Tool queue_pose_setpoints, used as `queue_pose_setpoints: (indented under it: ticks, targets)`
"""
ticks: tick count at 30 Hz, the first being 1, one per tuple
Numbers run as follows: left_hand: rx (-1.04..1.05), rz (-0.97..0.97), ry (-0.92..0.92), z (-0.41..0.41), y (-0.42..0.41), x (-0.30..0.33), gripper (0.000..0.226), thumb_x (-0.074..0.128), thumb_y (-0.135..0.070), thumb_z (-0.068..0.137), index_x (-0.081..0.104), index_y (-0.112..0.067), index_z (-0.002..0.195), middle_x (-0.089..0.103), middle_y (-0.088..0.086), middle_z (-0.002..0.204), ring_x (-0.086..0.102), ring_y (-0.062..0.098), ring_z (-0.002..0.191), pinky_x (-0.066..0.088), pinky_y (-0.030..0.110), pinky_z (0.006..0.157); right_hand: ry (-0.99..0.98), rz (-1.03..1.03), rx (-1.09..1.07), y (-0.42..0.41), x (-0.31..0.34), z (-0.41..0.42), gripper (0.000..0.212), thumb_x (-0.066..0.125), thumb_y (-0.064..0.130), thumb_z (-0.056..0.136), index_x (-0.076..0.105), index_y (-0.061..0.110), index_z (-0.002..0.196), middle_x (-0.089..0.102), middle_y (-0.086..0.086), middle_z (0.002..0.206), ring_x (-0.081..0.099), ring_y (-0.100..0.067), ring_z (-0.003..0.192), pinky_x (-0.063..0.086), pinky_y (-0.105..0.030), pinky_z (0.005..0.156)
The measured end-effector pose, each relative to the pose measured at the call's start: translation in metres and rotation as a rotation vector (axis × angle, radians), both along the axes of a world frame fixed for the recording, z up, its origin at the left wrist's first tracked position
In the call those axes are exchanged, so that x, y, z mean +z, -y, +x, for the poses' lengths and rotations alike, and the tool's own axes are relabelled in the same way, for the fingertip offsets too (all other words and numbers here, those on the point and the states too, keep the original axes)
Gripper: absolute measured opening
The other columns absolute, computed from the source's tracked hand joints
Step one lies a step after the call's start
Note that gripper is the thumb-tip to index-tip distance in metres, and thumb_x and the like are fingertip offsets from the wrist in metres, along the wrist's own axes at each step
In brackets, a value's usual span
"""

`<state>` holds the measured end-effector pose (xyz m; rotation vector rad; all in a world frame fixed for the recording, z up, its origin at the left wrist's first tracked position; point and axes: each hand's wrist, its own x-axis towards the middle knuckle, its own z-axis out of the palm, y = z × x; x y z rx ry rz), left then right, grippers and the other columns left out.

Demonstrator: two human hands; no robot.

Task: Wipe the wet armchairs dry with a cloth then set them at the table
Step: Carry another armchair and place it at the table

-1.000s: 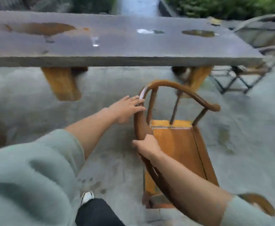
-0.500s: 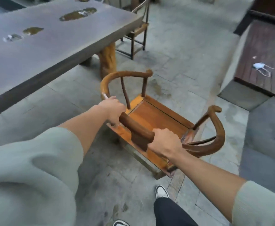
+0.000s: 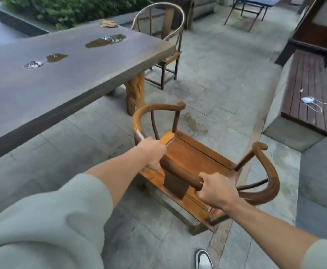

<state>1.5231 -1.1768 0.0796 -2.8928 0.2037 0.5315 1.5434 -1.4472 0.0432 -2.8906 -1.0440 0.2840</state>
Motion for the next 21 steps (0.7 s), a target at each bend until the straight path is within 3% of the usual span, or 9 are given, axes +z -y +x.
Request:
queue_pose_setpoints:
  ticks: [4,8,11,15,18,21]
  targets:
    - [0.056,-0.06,-0.021,-0.006,0.001,0.002,0.014,0.06,-0.025,0.071,0.046,-0.024,0.07,0.055,0.002,0.074,0.05,0.021,0.065,0.039,0.035,0.067,-0.032,-0.024,0.078,0.0,0.008,0.022,0.018,0.058,0.047,0.076,0.048,0.032,0.078,0.055,0.011,0.062,0.057,-0.009,0.058,0.048,-0.028,0.058]
    - [0.148,-0.072,-0.003,-0.019,-0.005,0.004,0.006,0.055,-0.017,0.069,0.054,-0.018,0.074,0.056,0.004,0.072,0.055,0.024,0.063,0.046,0.035,0.06,0.007,-0.062,0.235,-0.012,0.011,0.053,0.02,0.059,0.047,0.073,0.047,0.031,0.076,0.053,0.011,0.063,0.057,-0.015,0.061,0.044,-0.029,0.057]
    - [0.268,-0.087,0.007,-0.027,-0.008,-0.001,0.008,0.053,-0.017,0.071,0.052,-0.019,0.079,0.048,0.002,0.07,0.047,0.022,0.057,0.041,0.033,0.052,0.049,-0.072,0.385,-0.026,0.008,0.083,0.023,0.057,0.047,0.072,0.04,0.033,0.07,0.045,0.011,0.057,0.052,-0.018,0.058,0.037,-0.027,0.055]
    - [0.44,-0.116,0.07,-0.024,-0.006,-0.005,0.012,0.052,-0.019,0.07,0.058,-0.019,0.08,0.047,0.001,0.069,0.049,0.024,0.061,0.045,0.035,0.058,0.074,-0.096,0.546,-0.053,0.01,0.137,0.02,0.056,0.048,0.071,0.045,0.032,0.076,0.048,0.012,0.06,0.053,-0.017,0.058,0.045,-0.03,0.056]
    - [0.569,-0.125,0.084,-0.022,-0.005,-0.003,0.018,0.052,-0.022,0.067,0.062,-0.019,0.082,0.051,0.001,0.072,0.051,0.026,0.066,0.049,0.034,0.062,0.123,-0.093,0.71,-0.085,0.013,0.175,0.02,0.052,0.049,0.068,0.045,0.033,0.078,0.044,0.012,0.059,0.05,-0.019,0.058,0.038,-0.028,0.057]
    - [0.681,-0.135,0.075,-0.014,-0.006,-0.004,0.018,0.051,-0.027,0.065,0.06,-0.022,0.08,0.058,0.002,0.077,0.054,0.028,0.068,0.05,0.034,0.061,0.143,-0.07,0.867,-0.119,0.014,0.208,0.026,0.042,0.055,0.064,0.044,0.034,0.081,0.059,0.006,0.067,0.061,-0.026,0.064,0.039,-0.03,0.058]
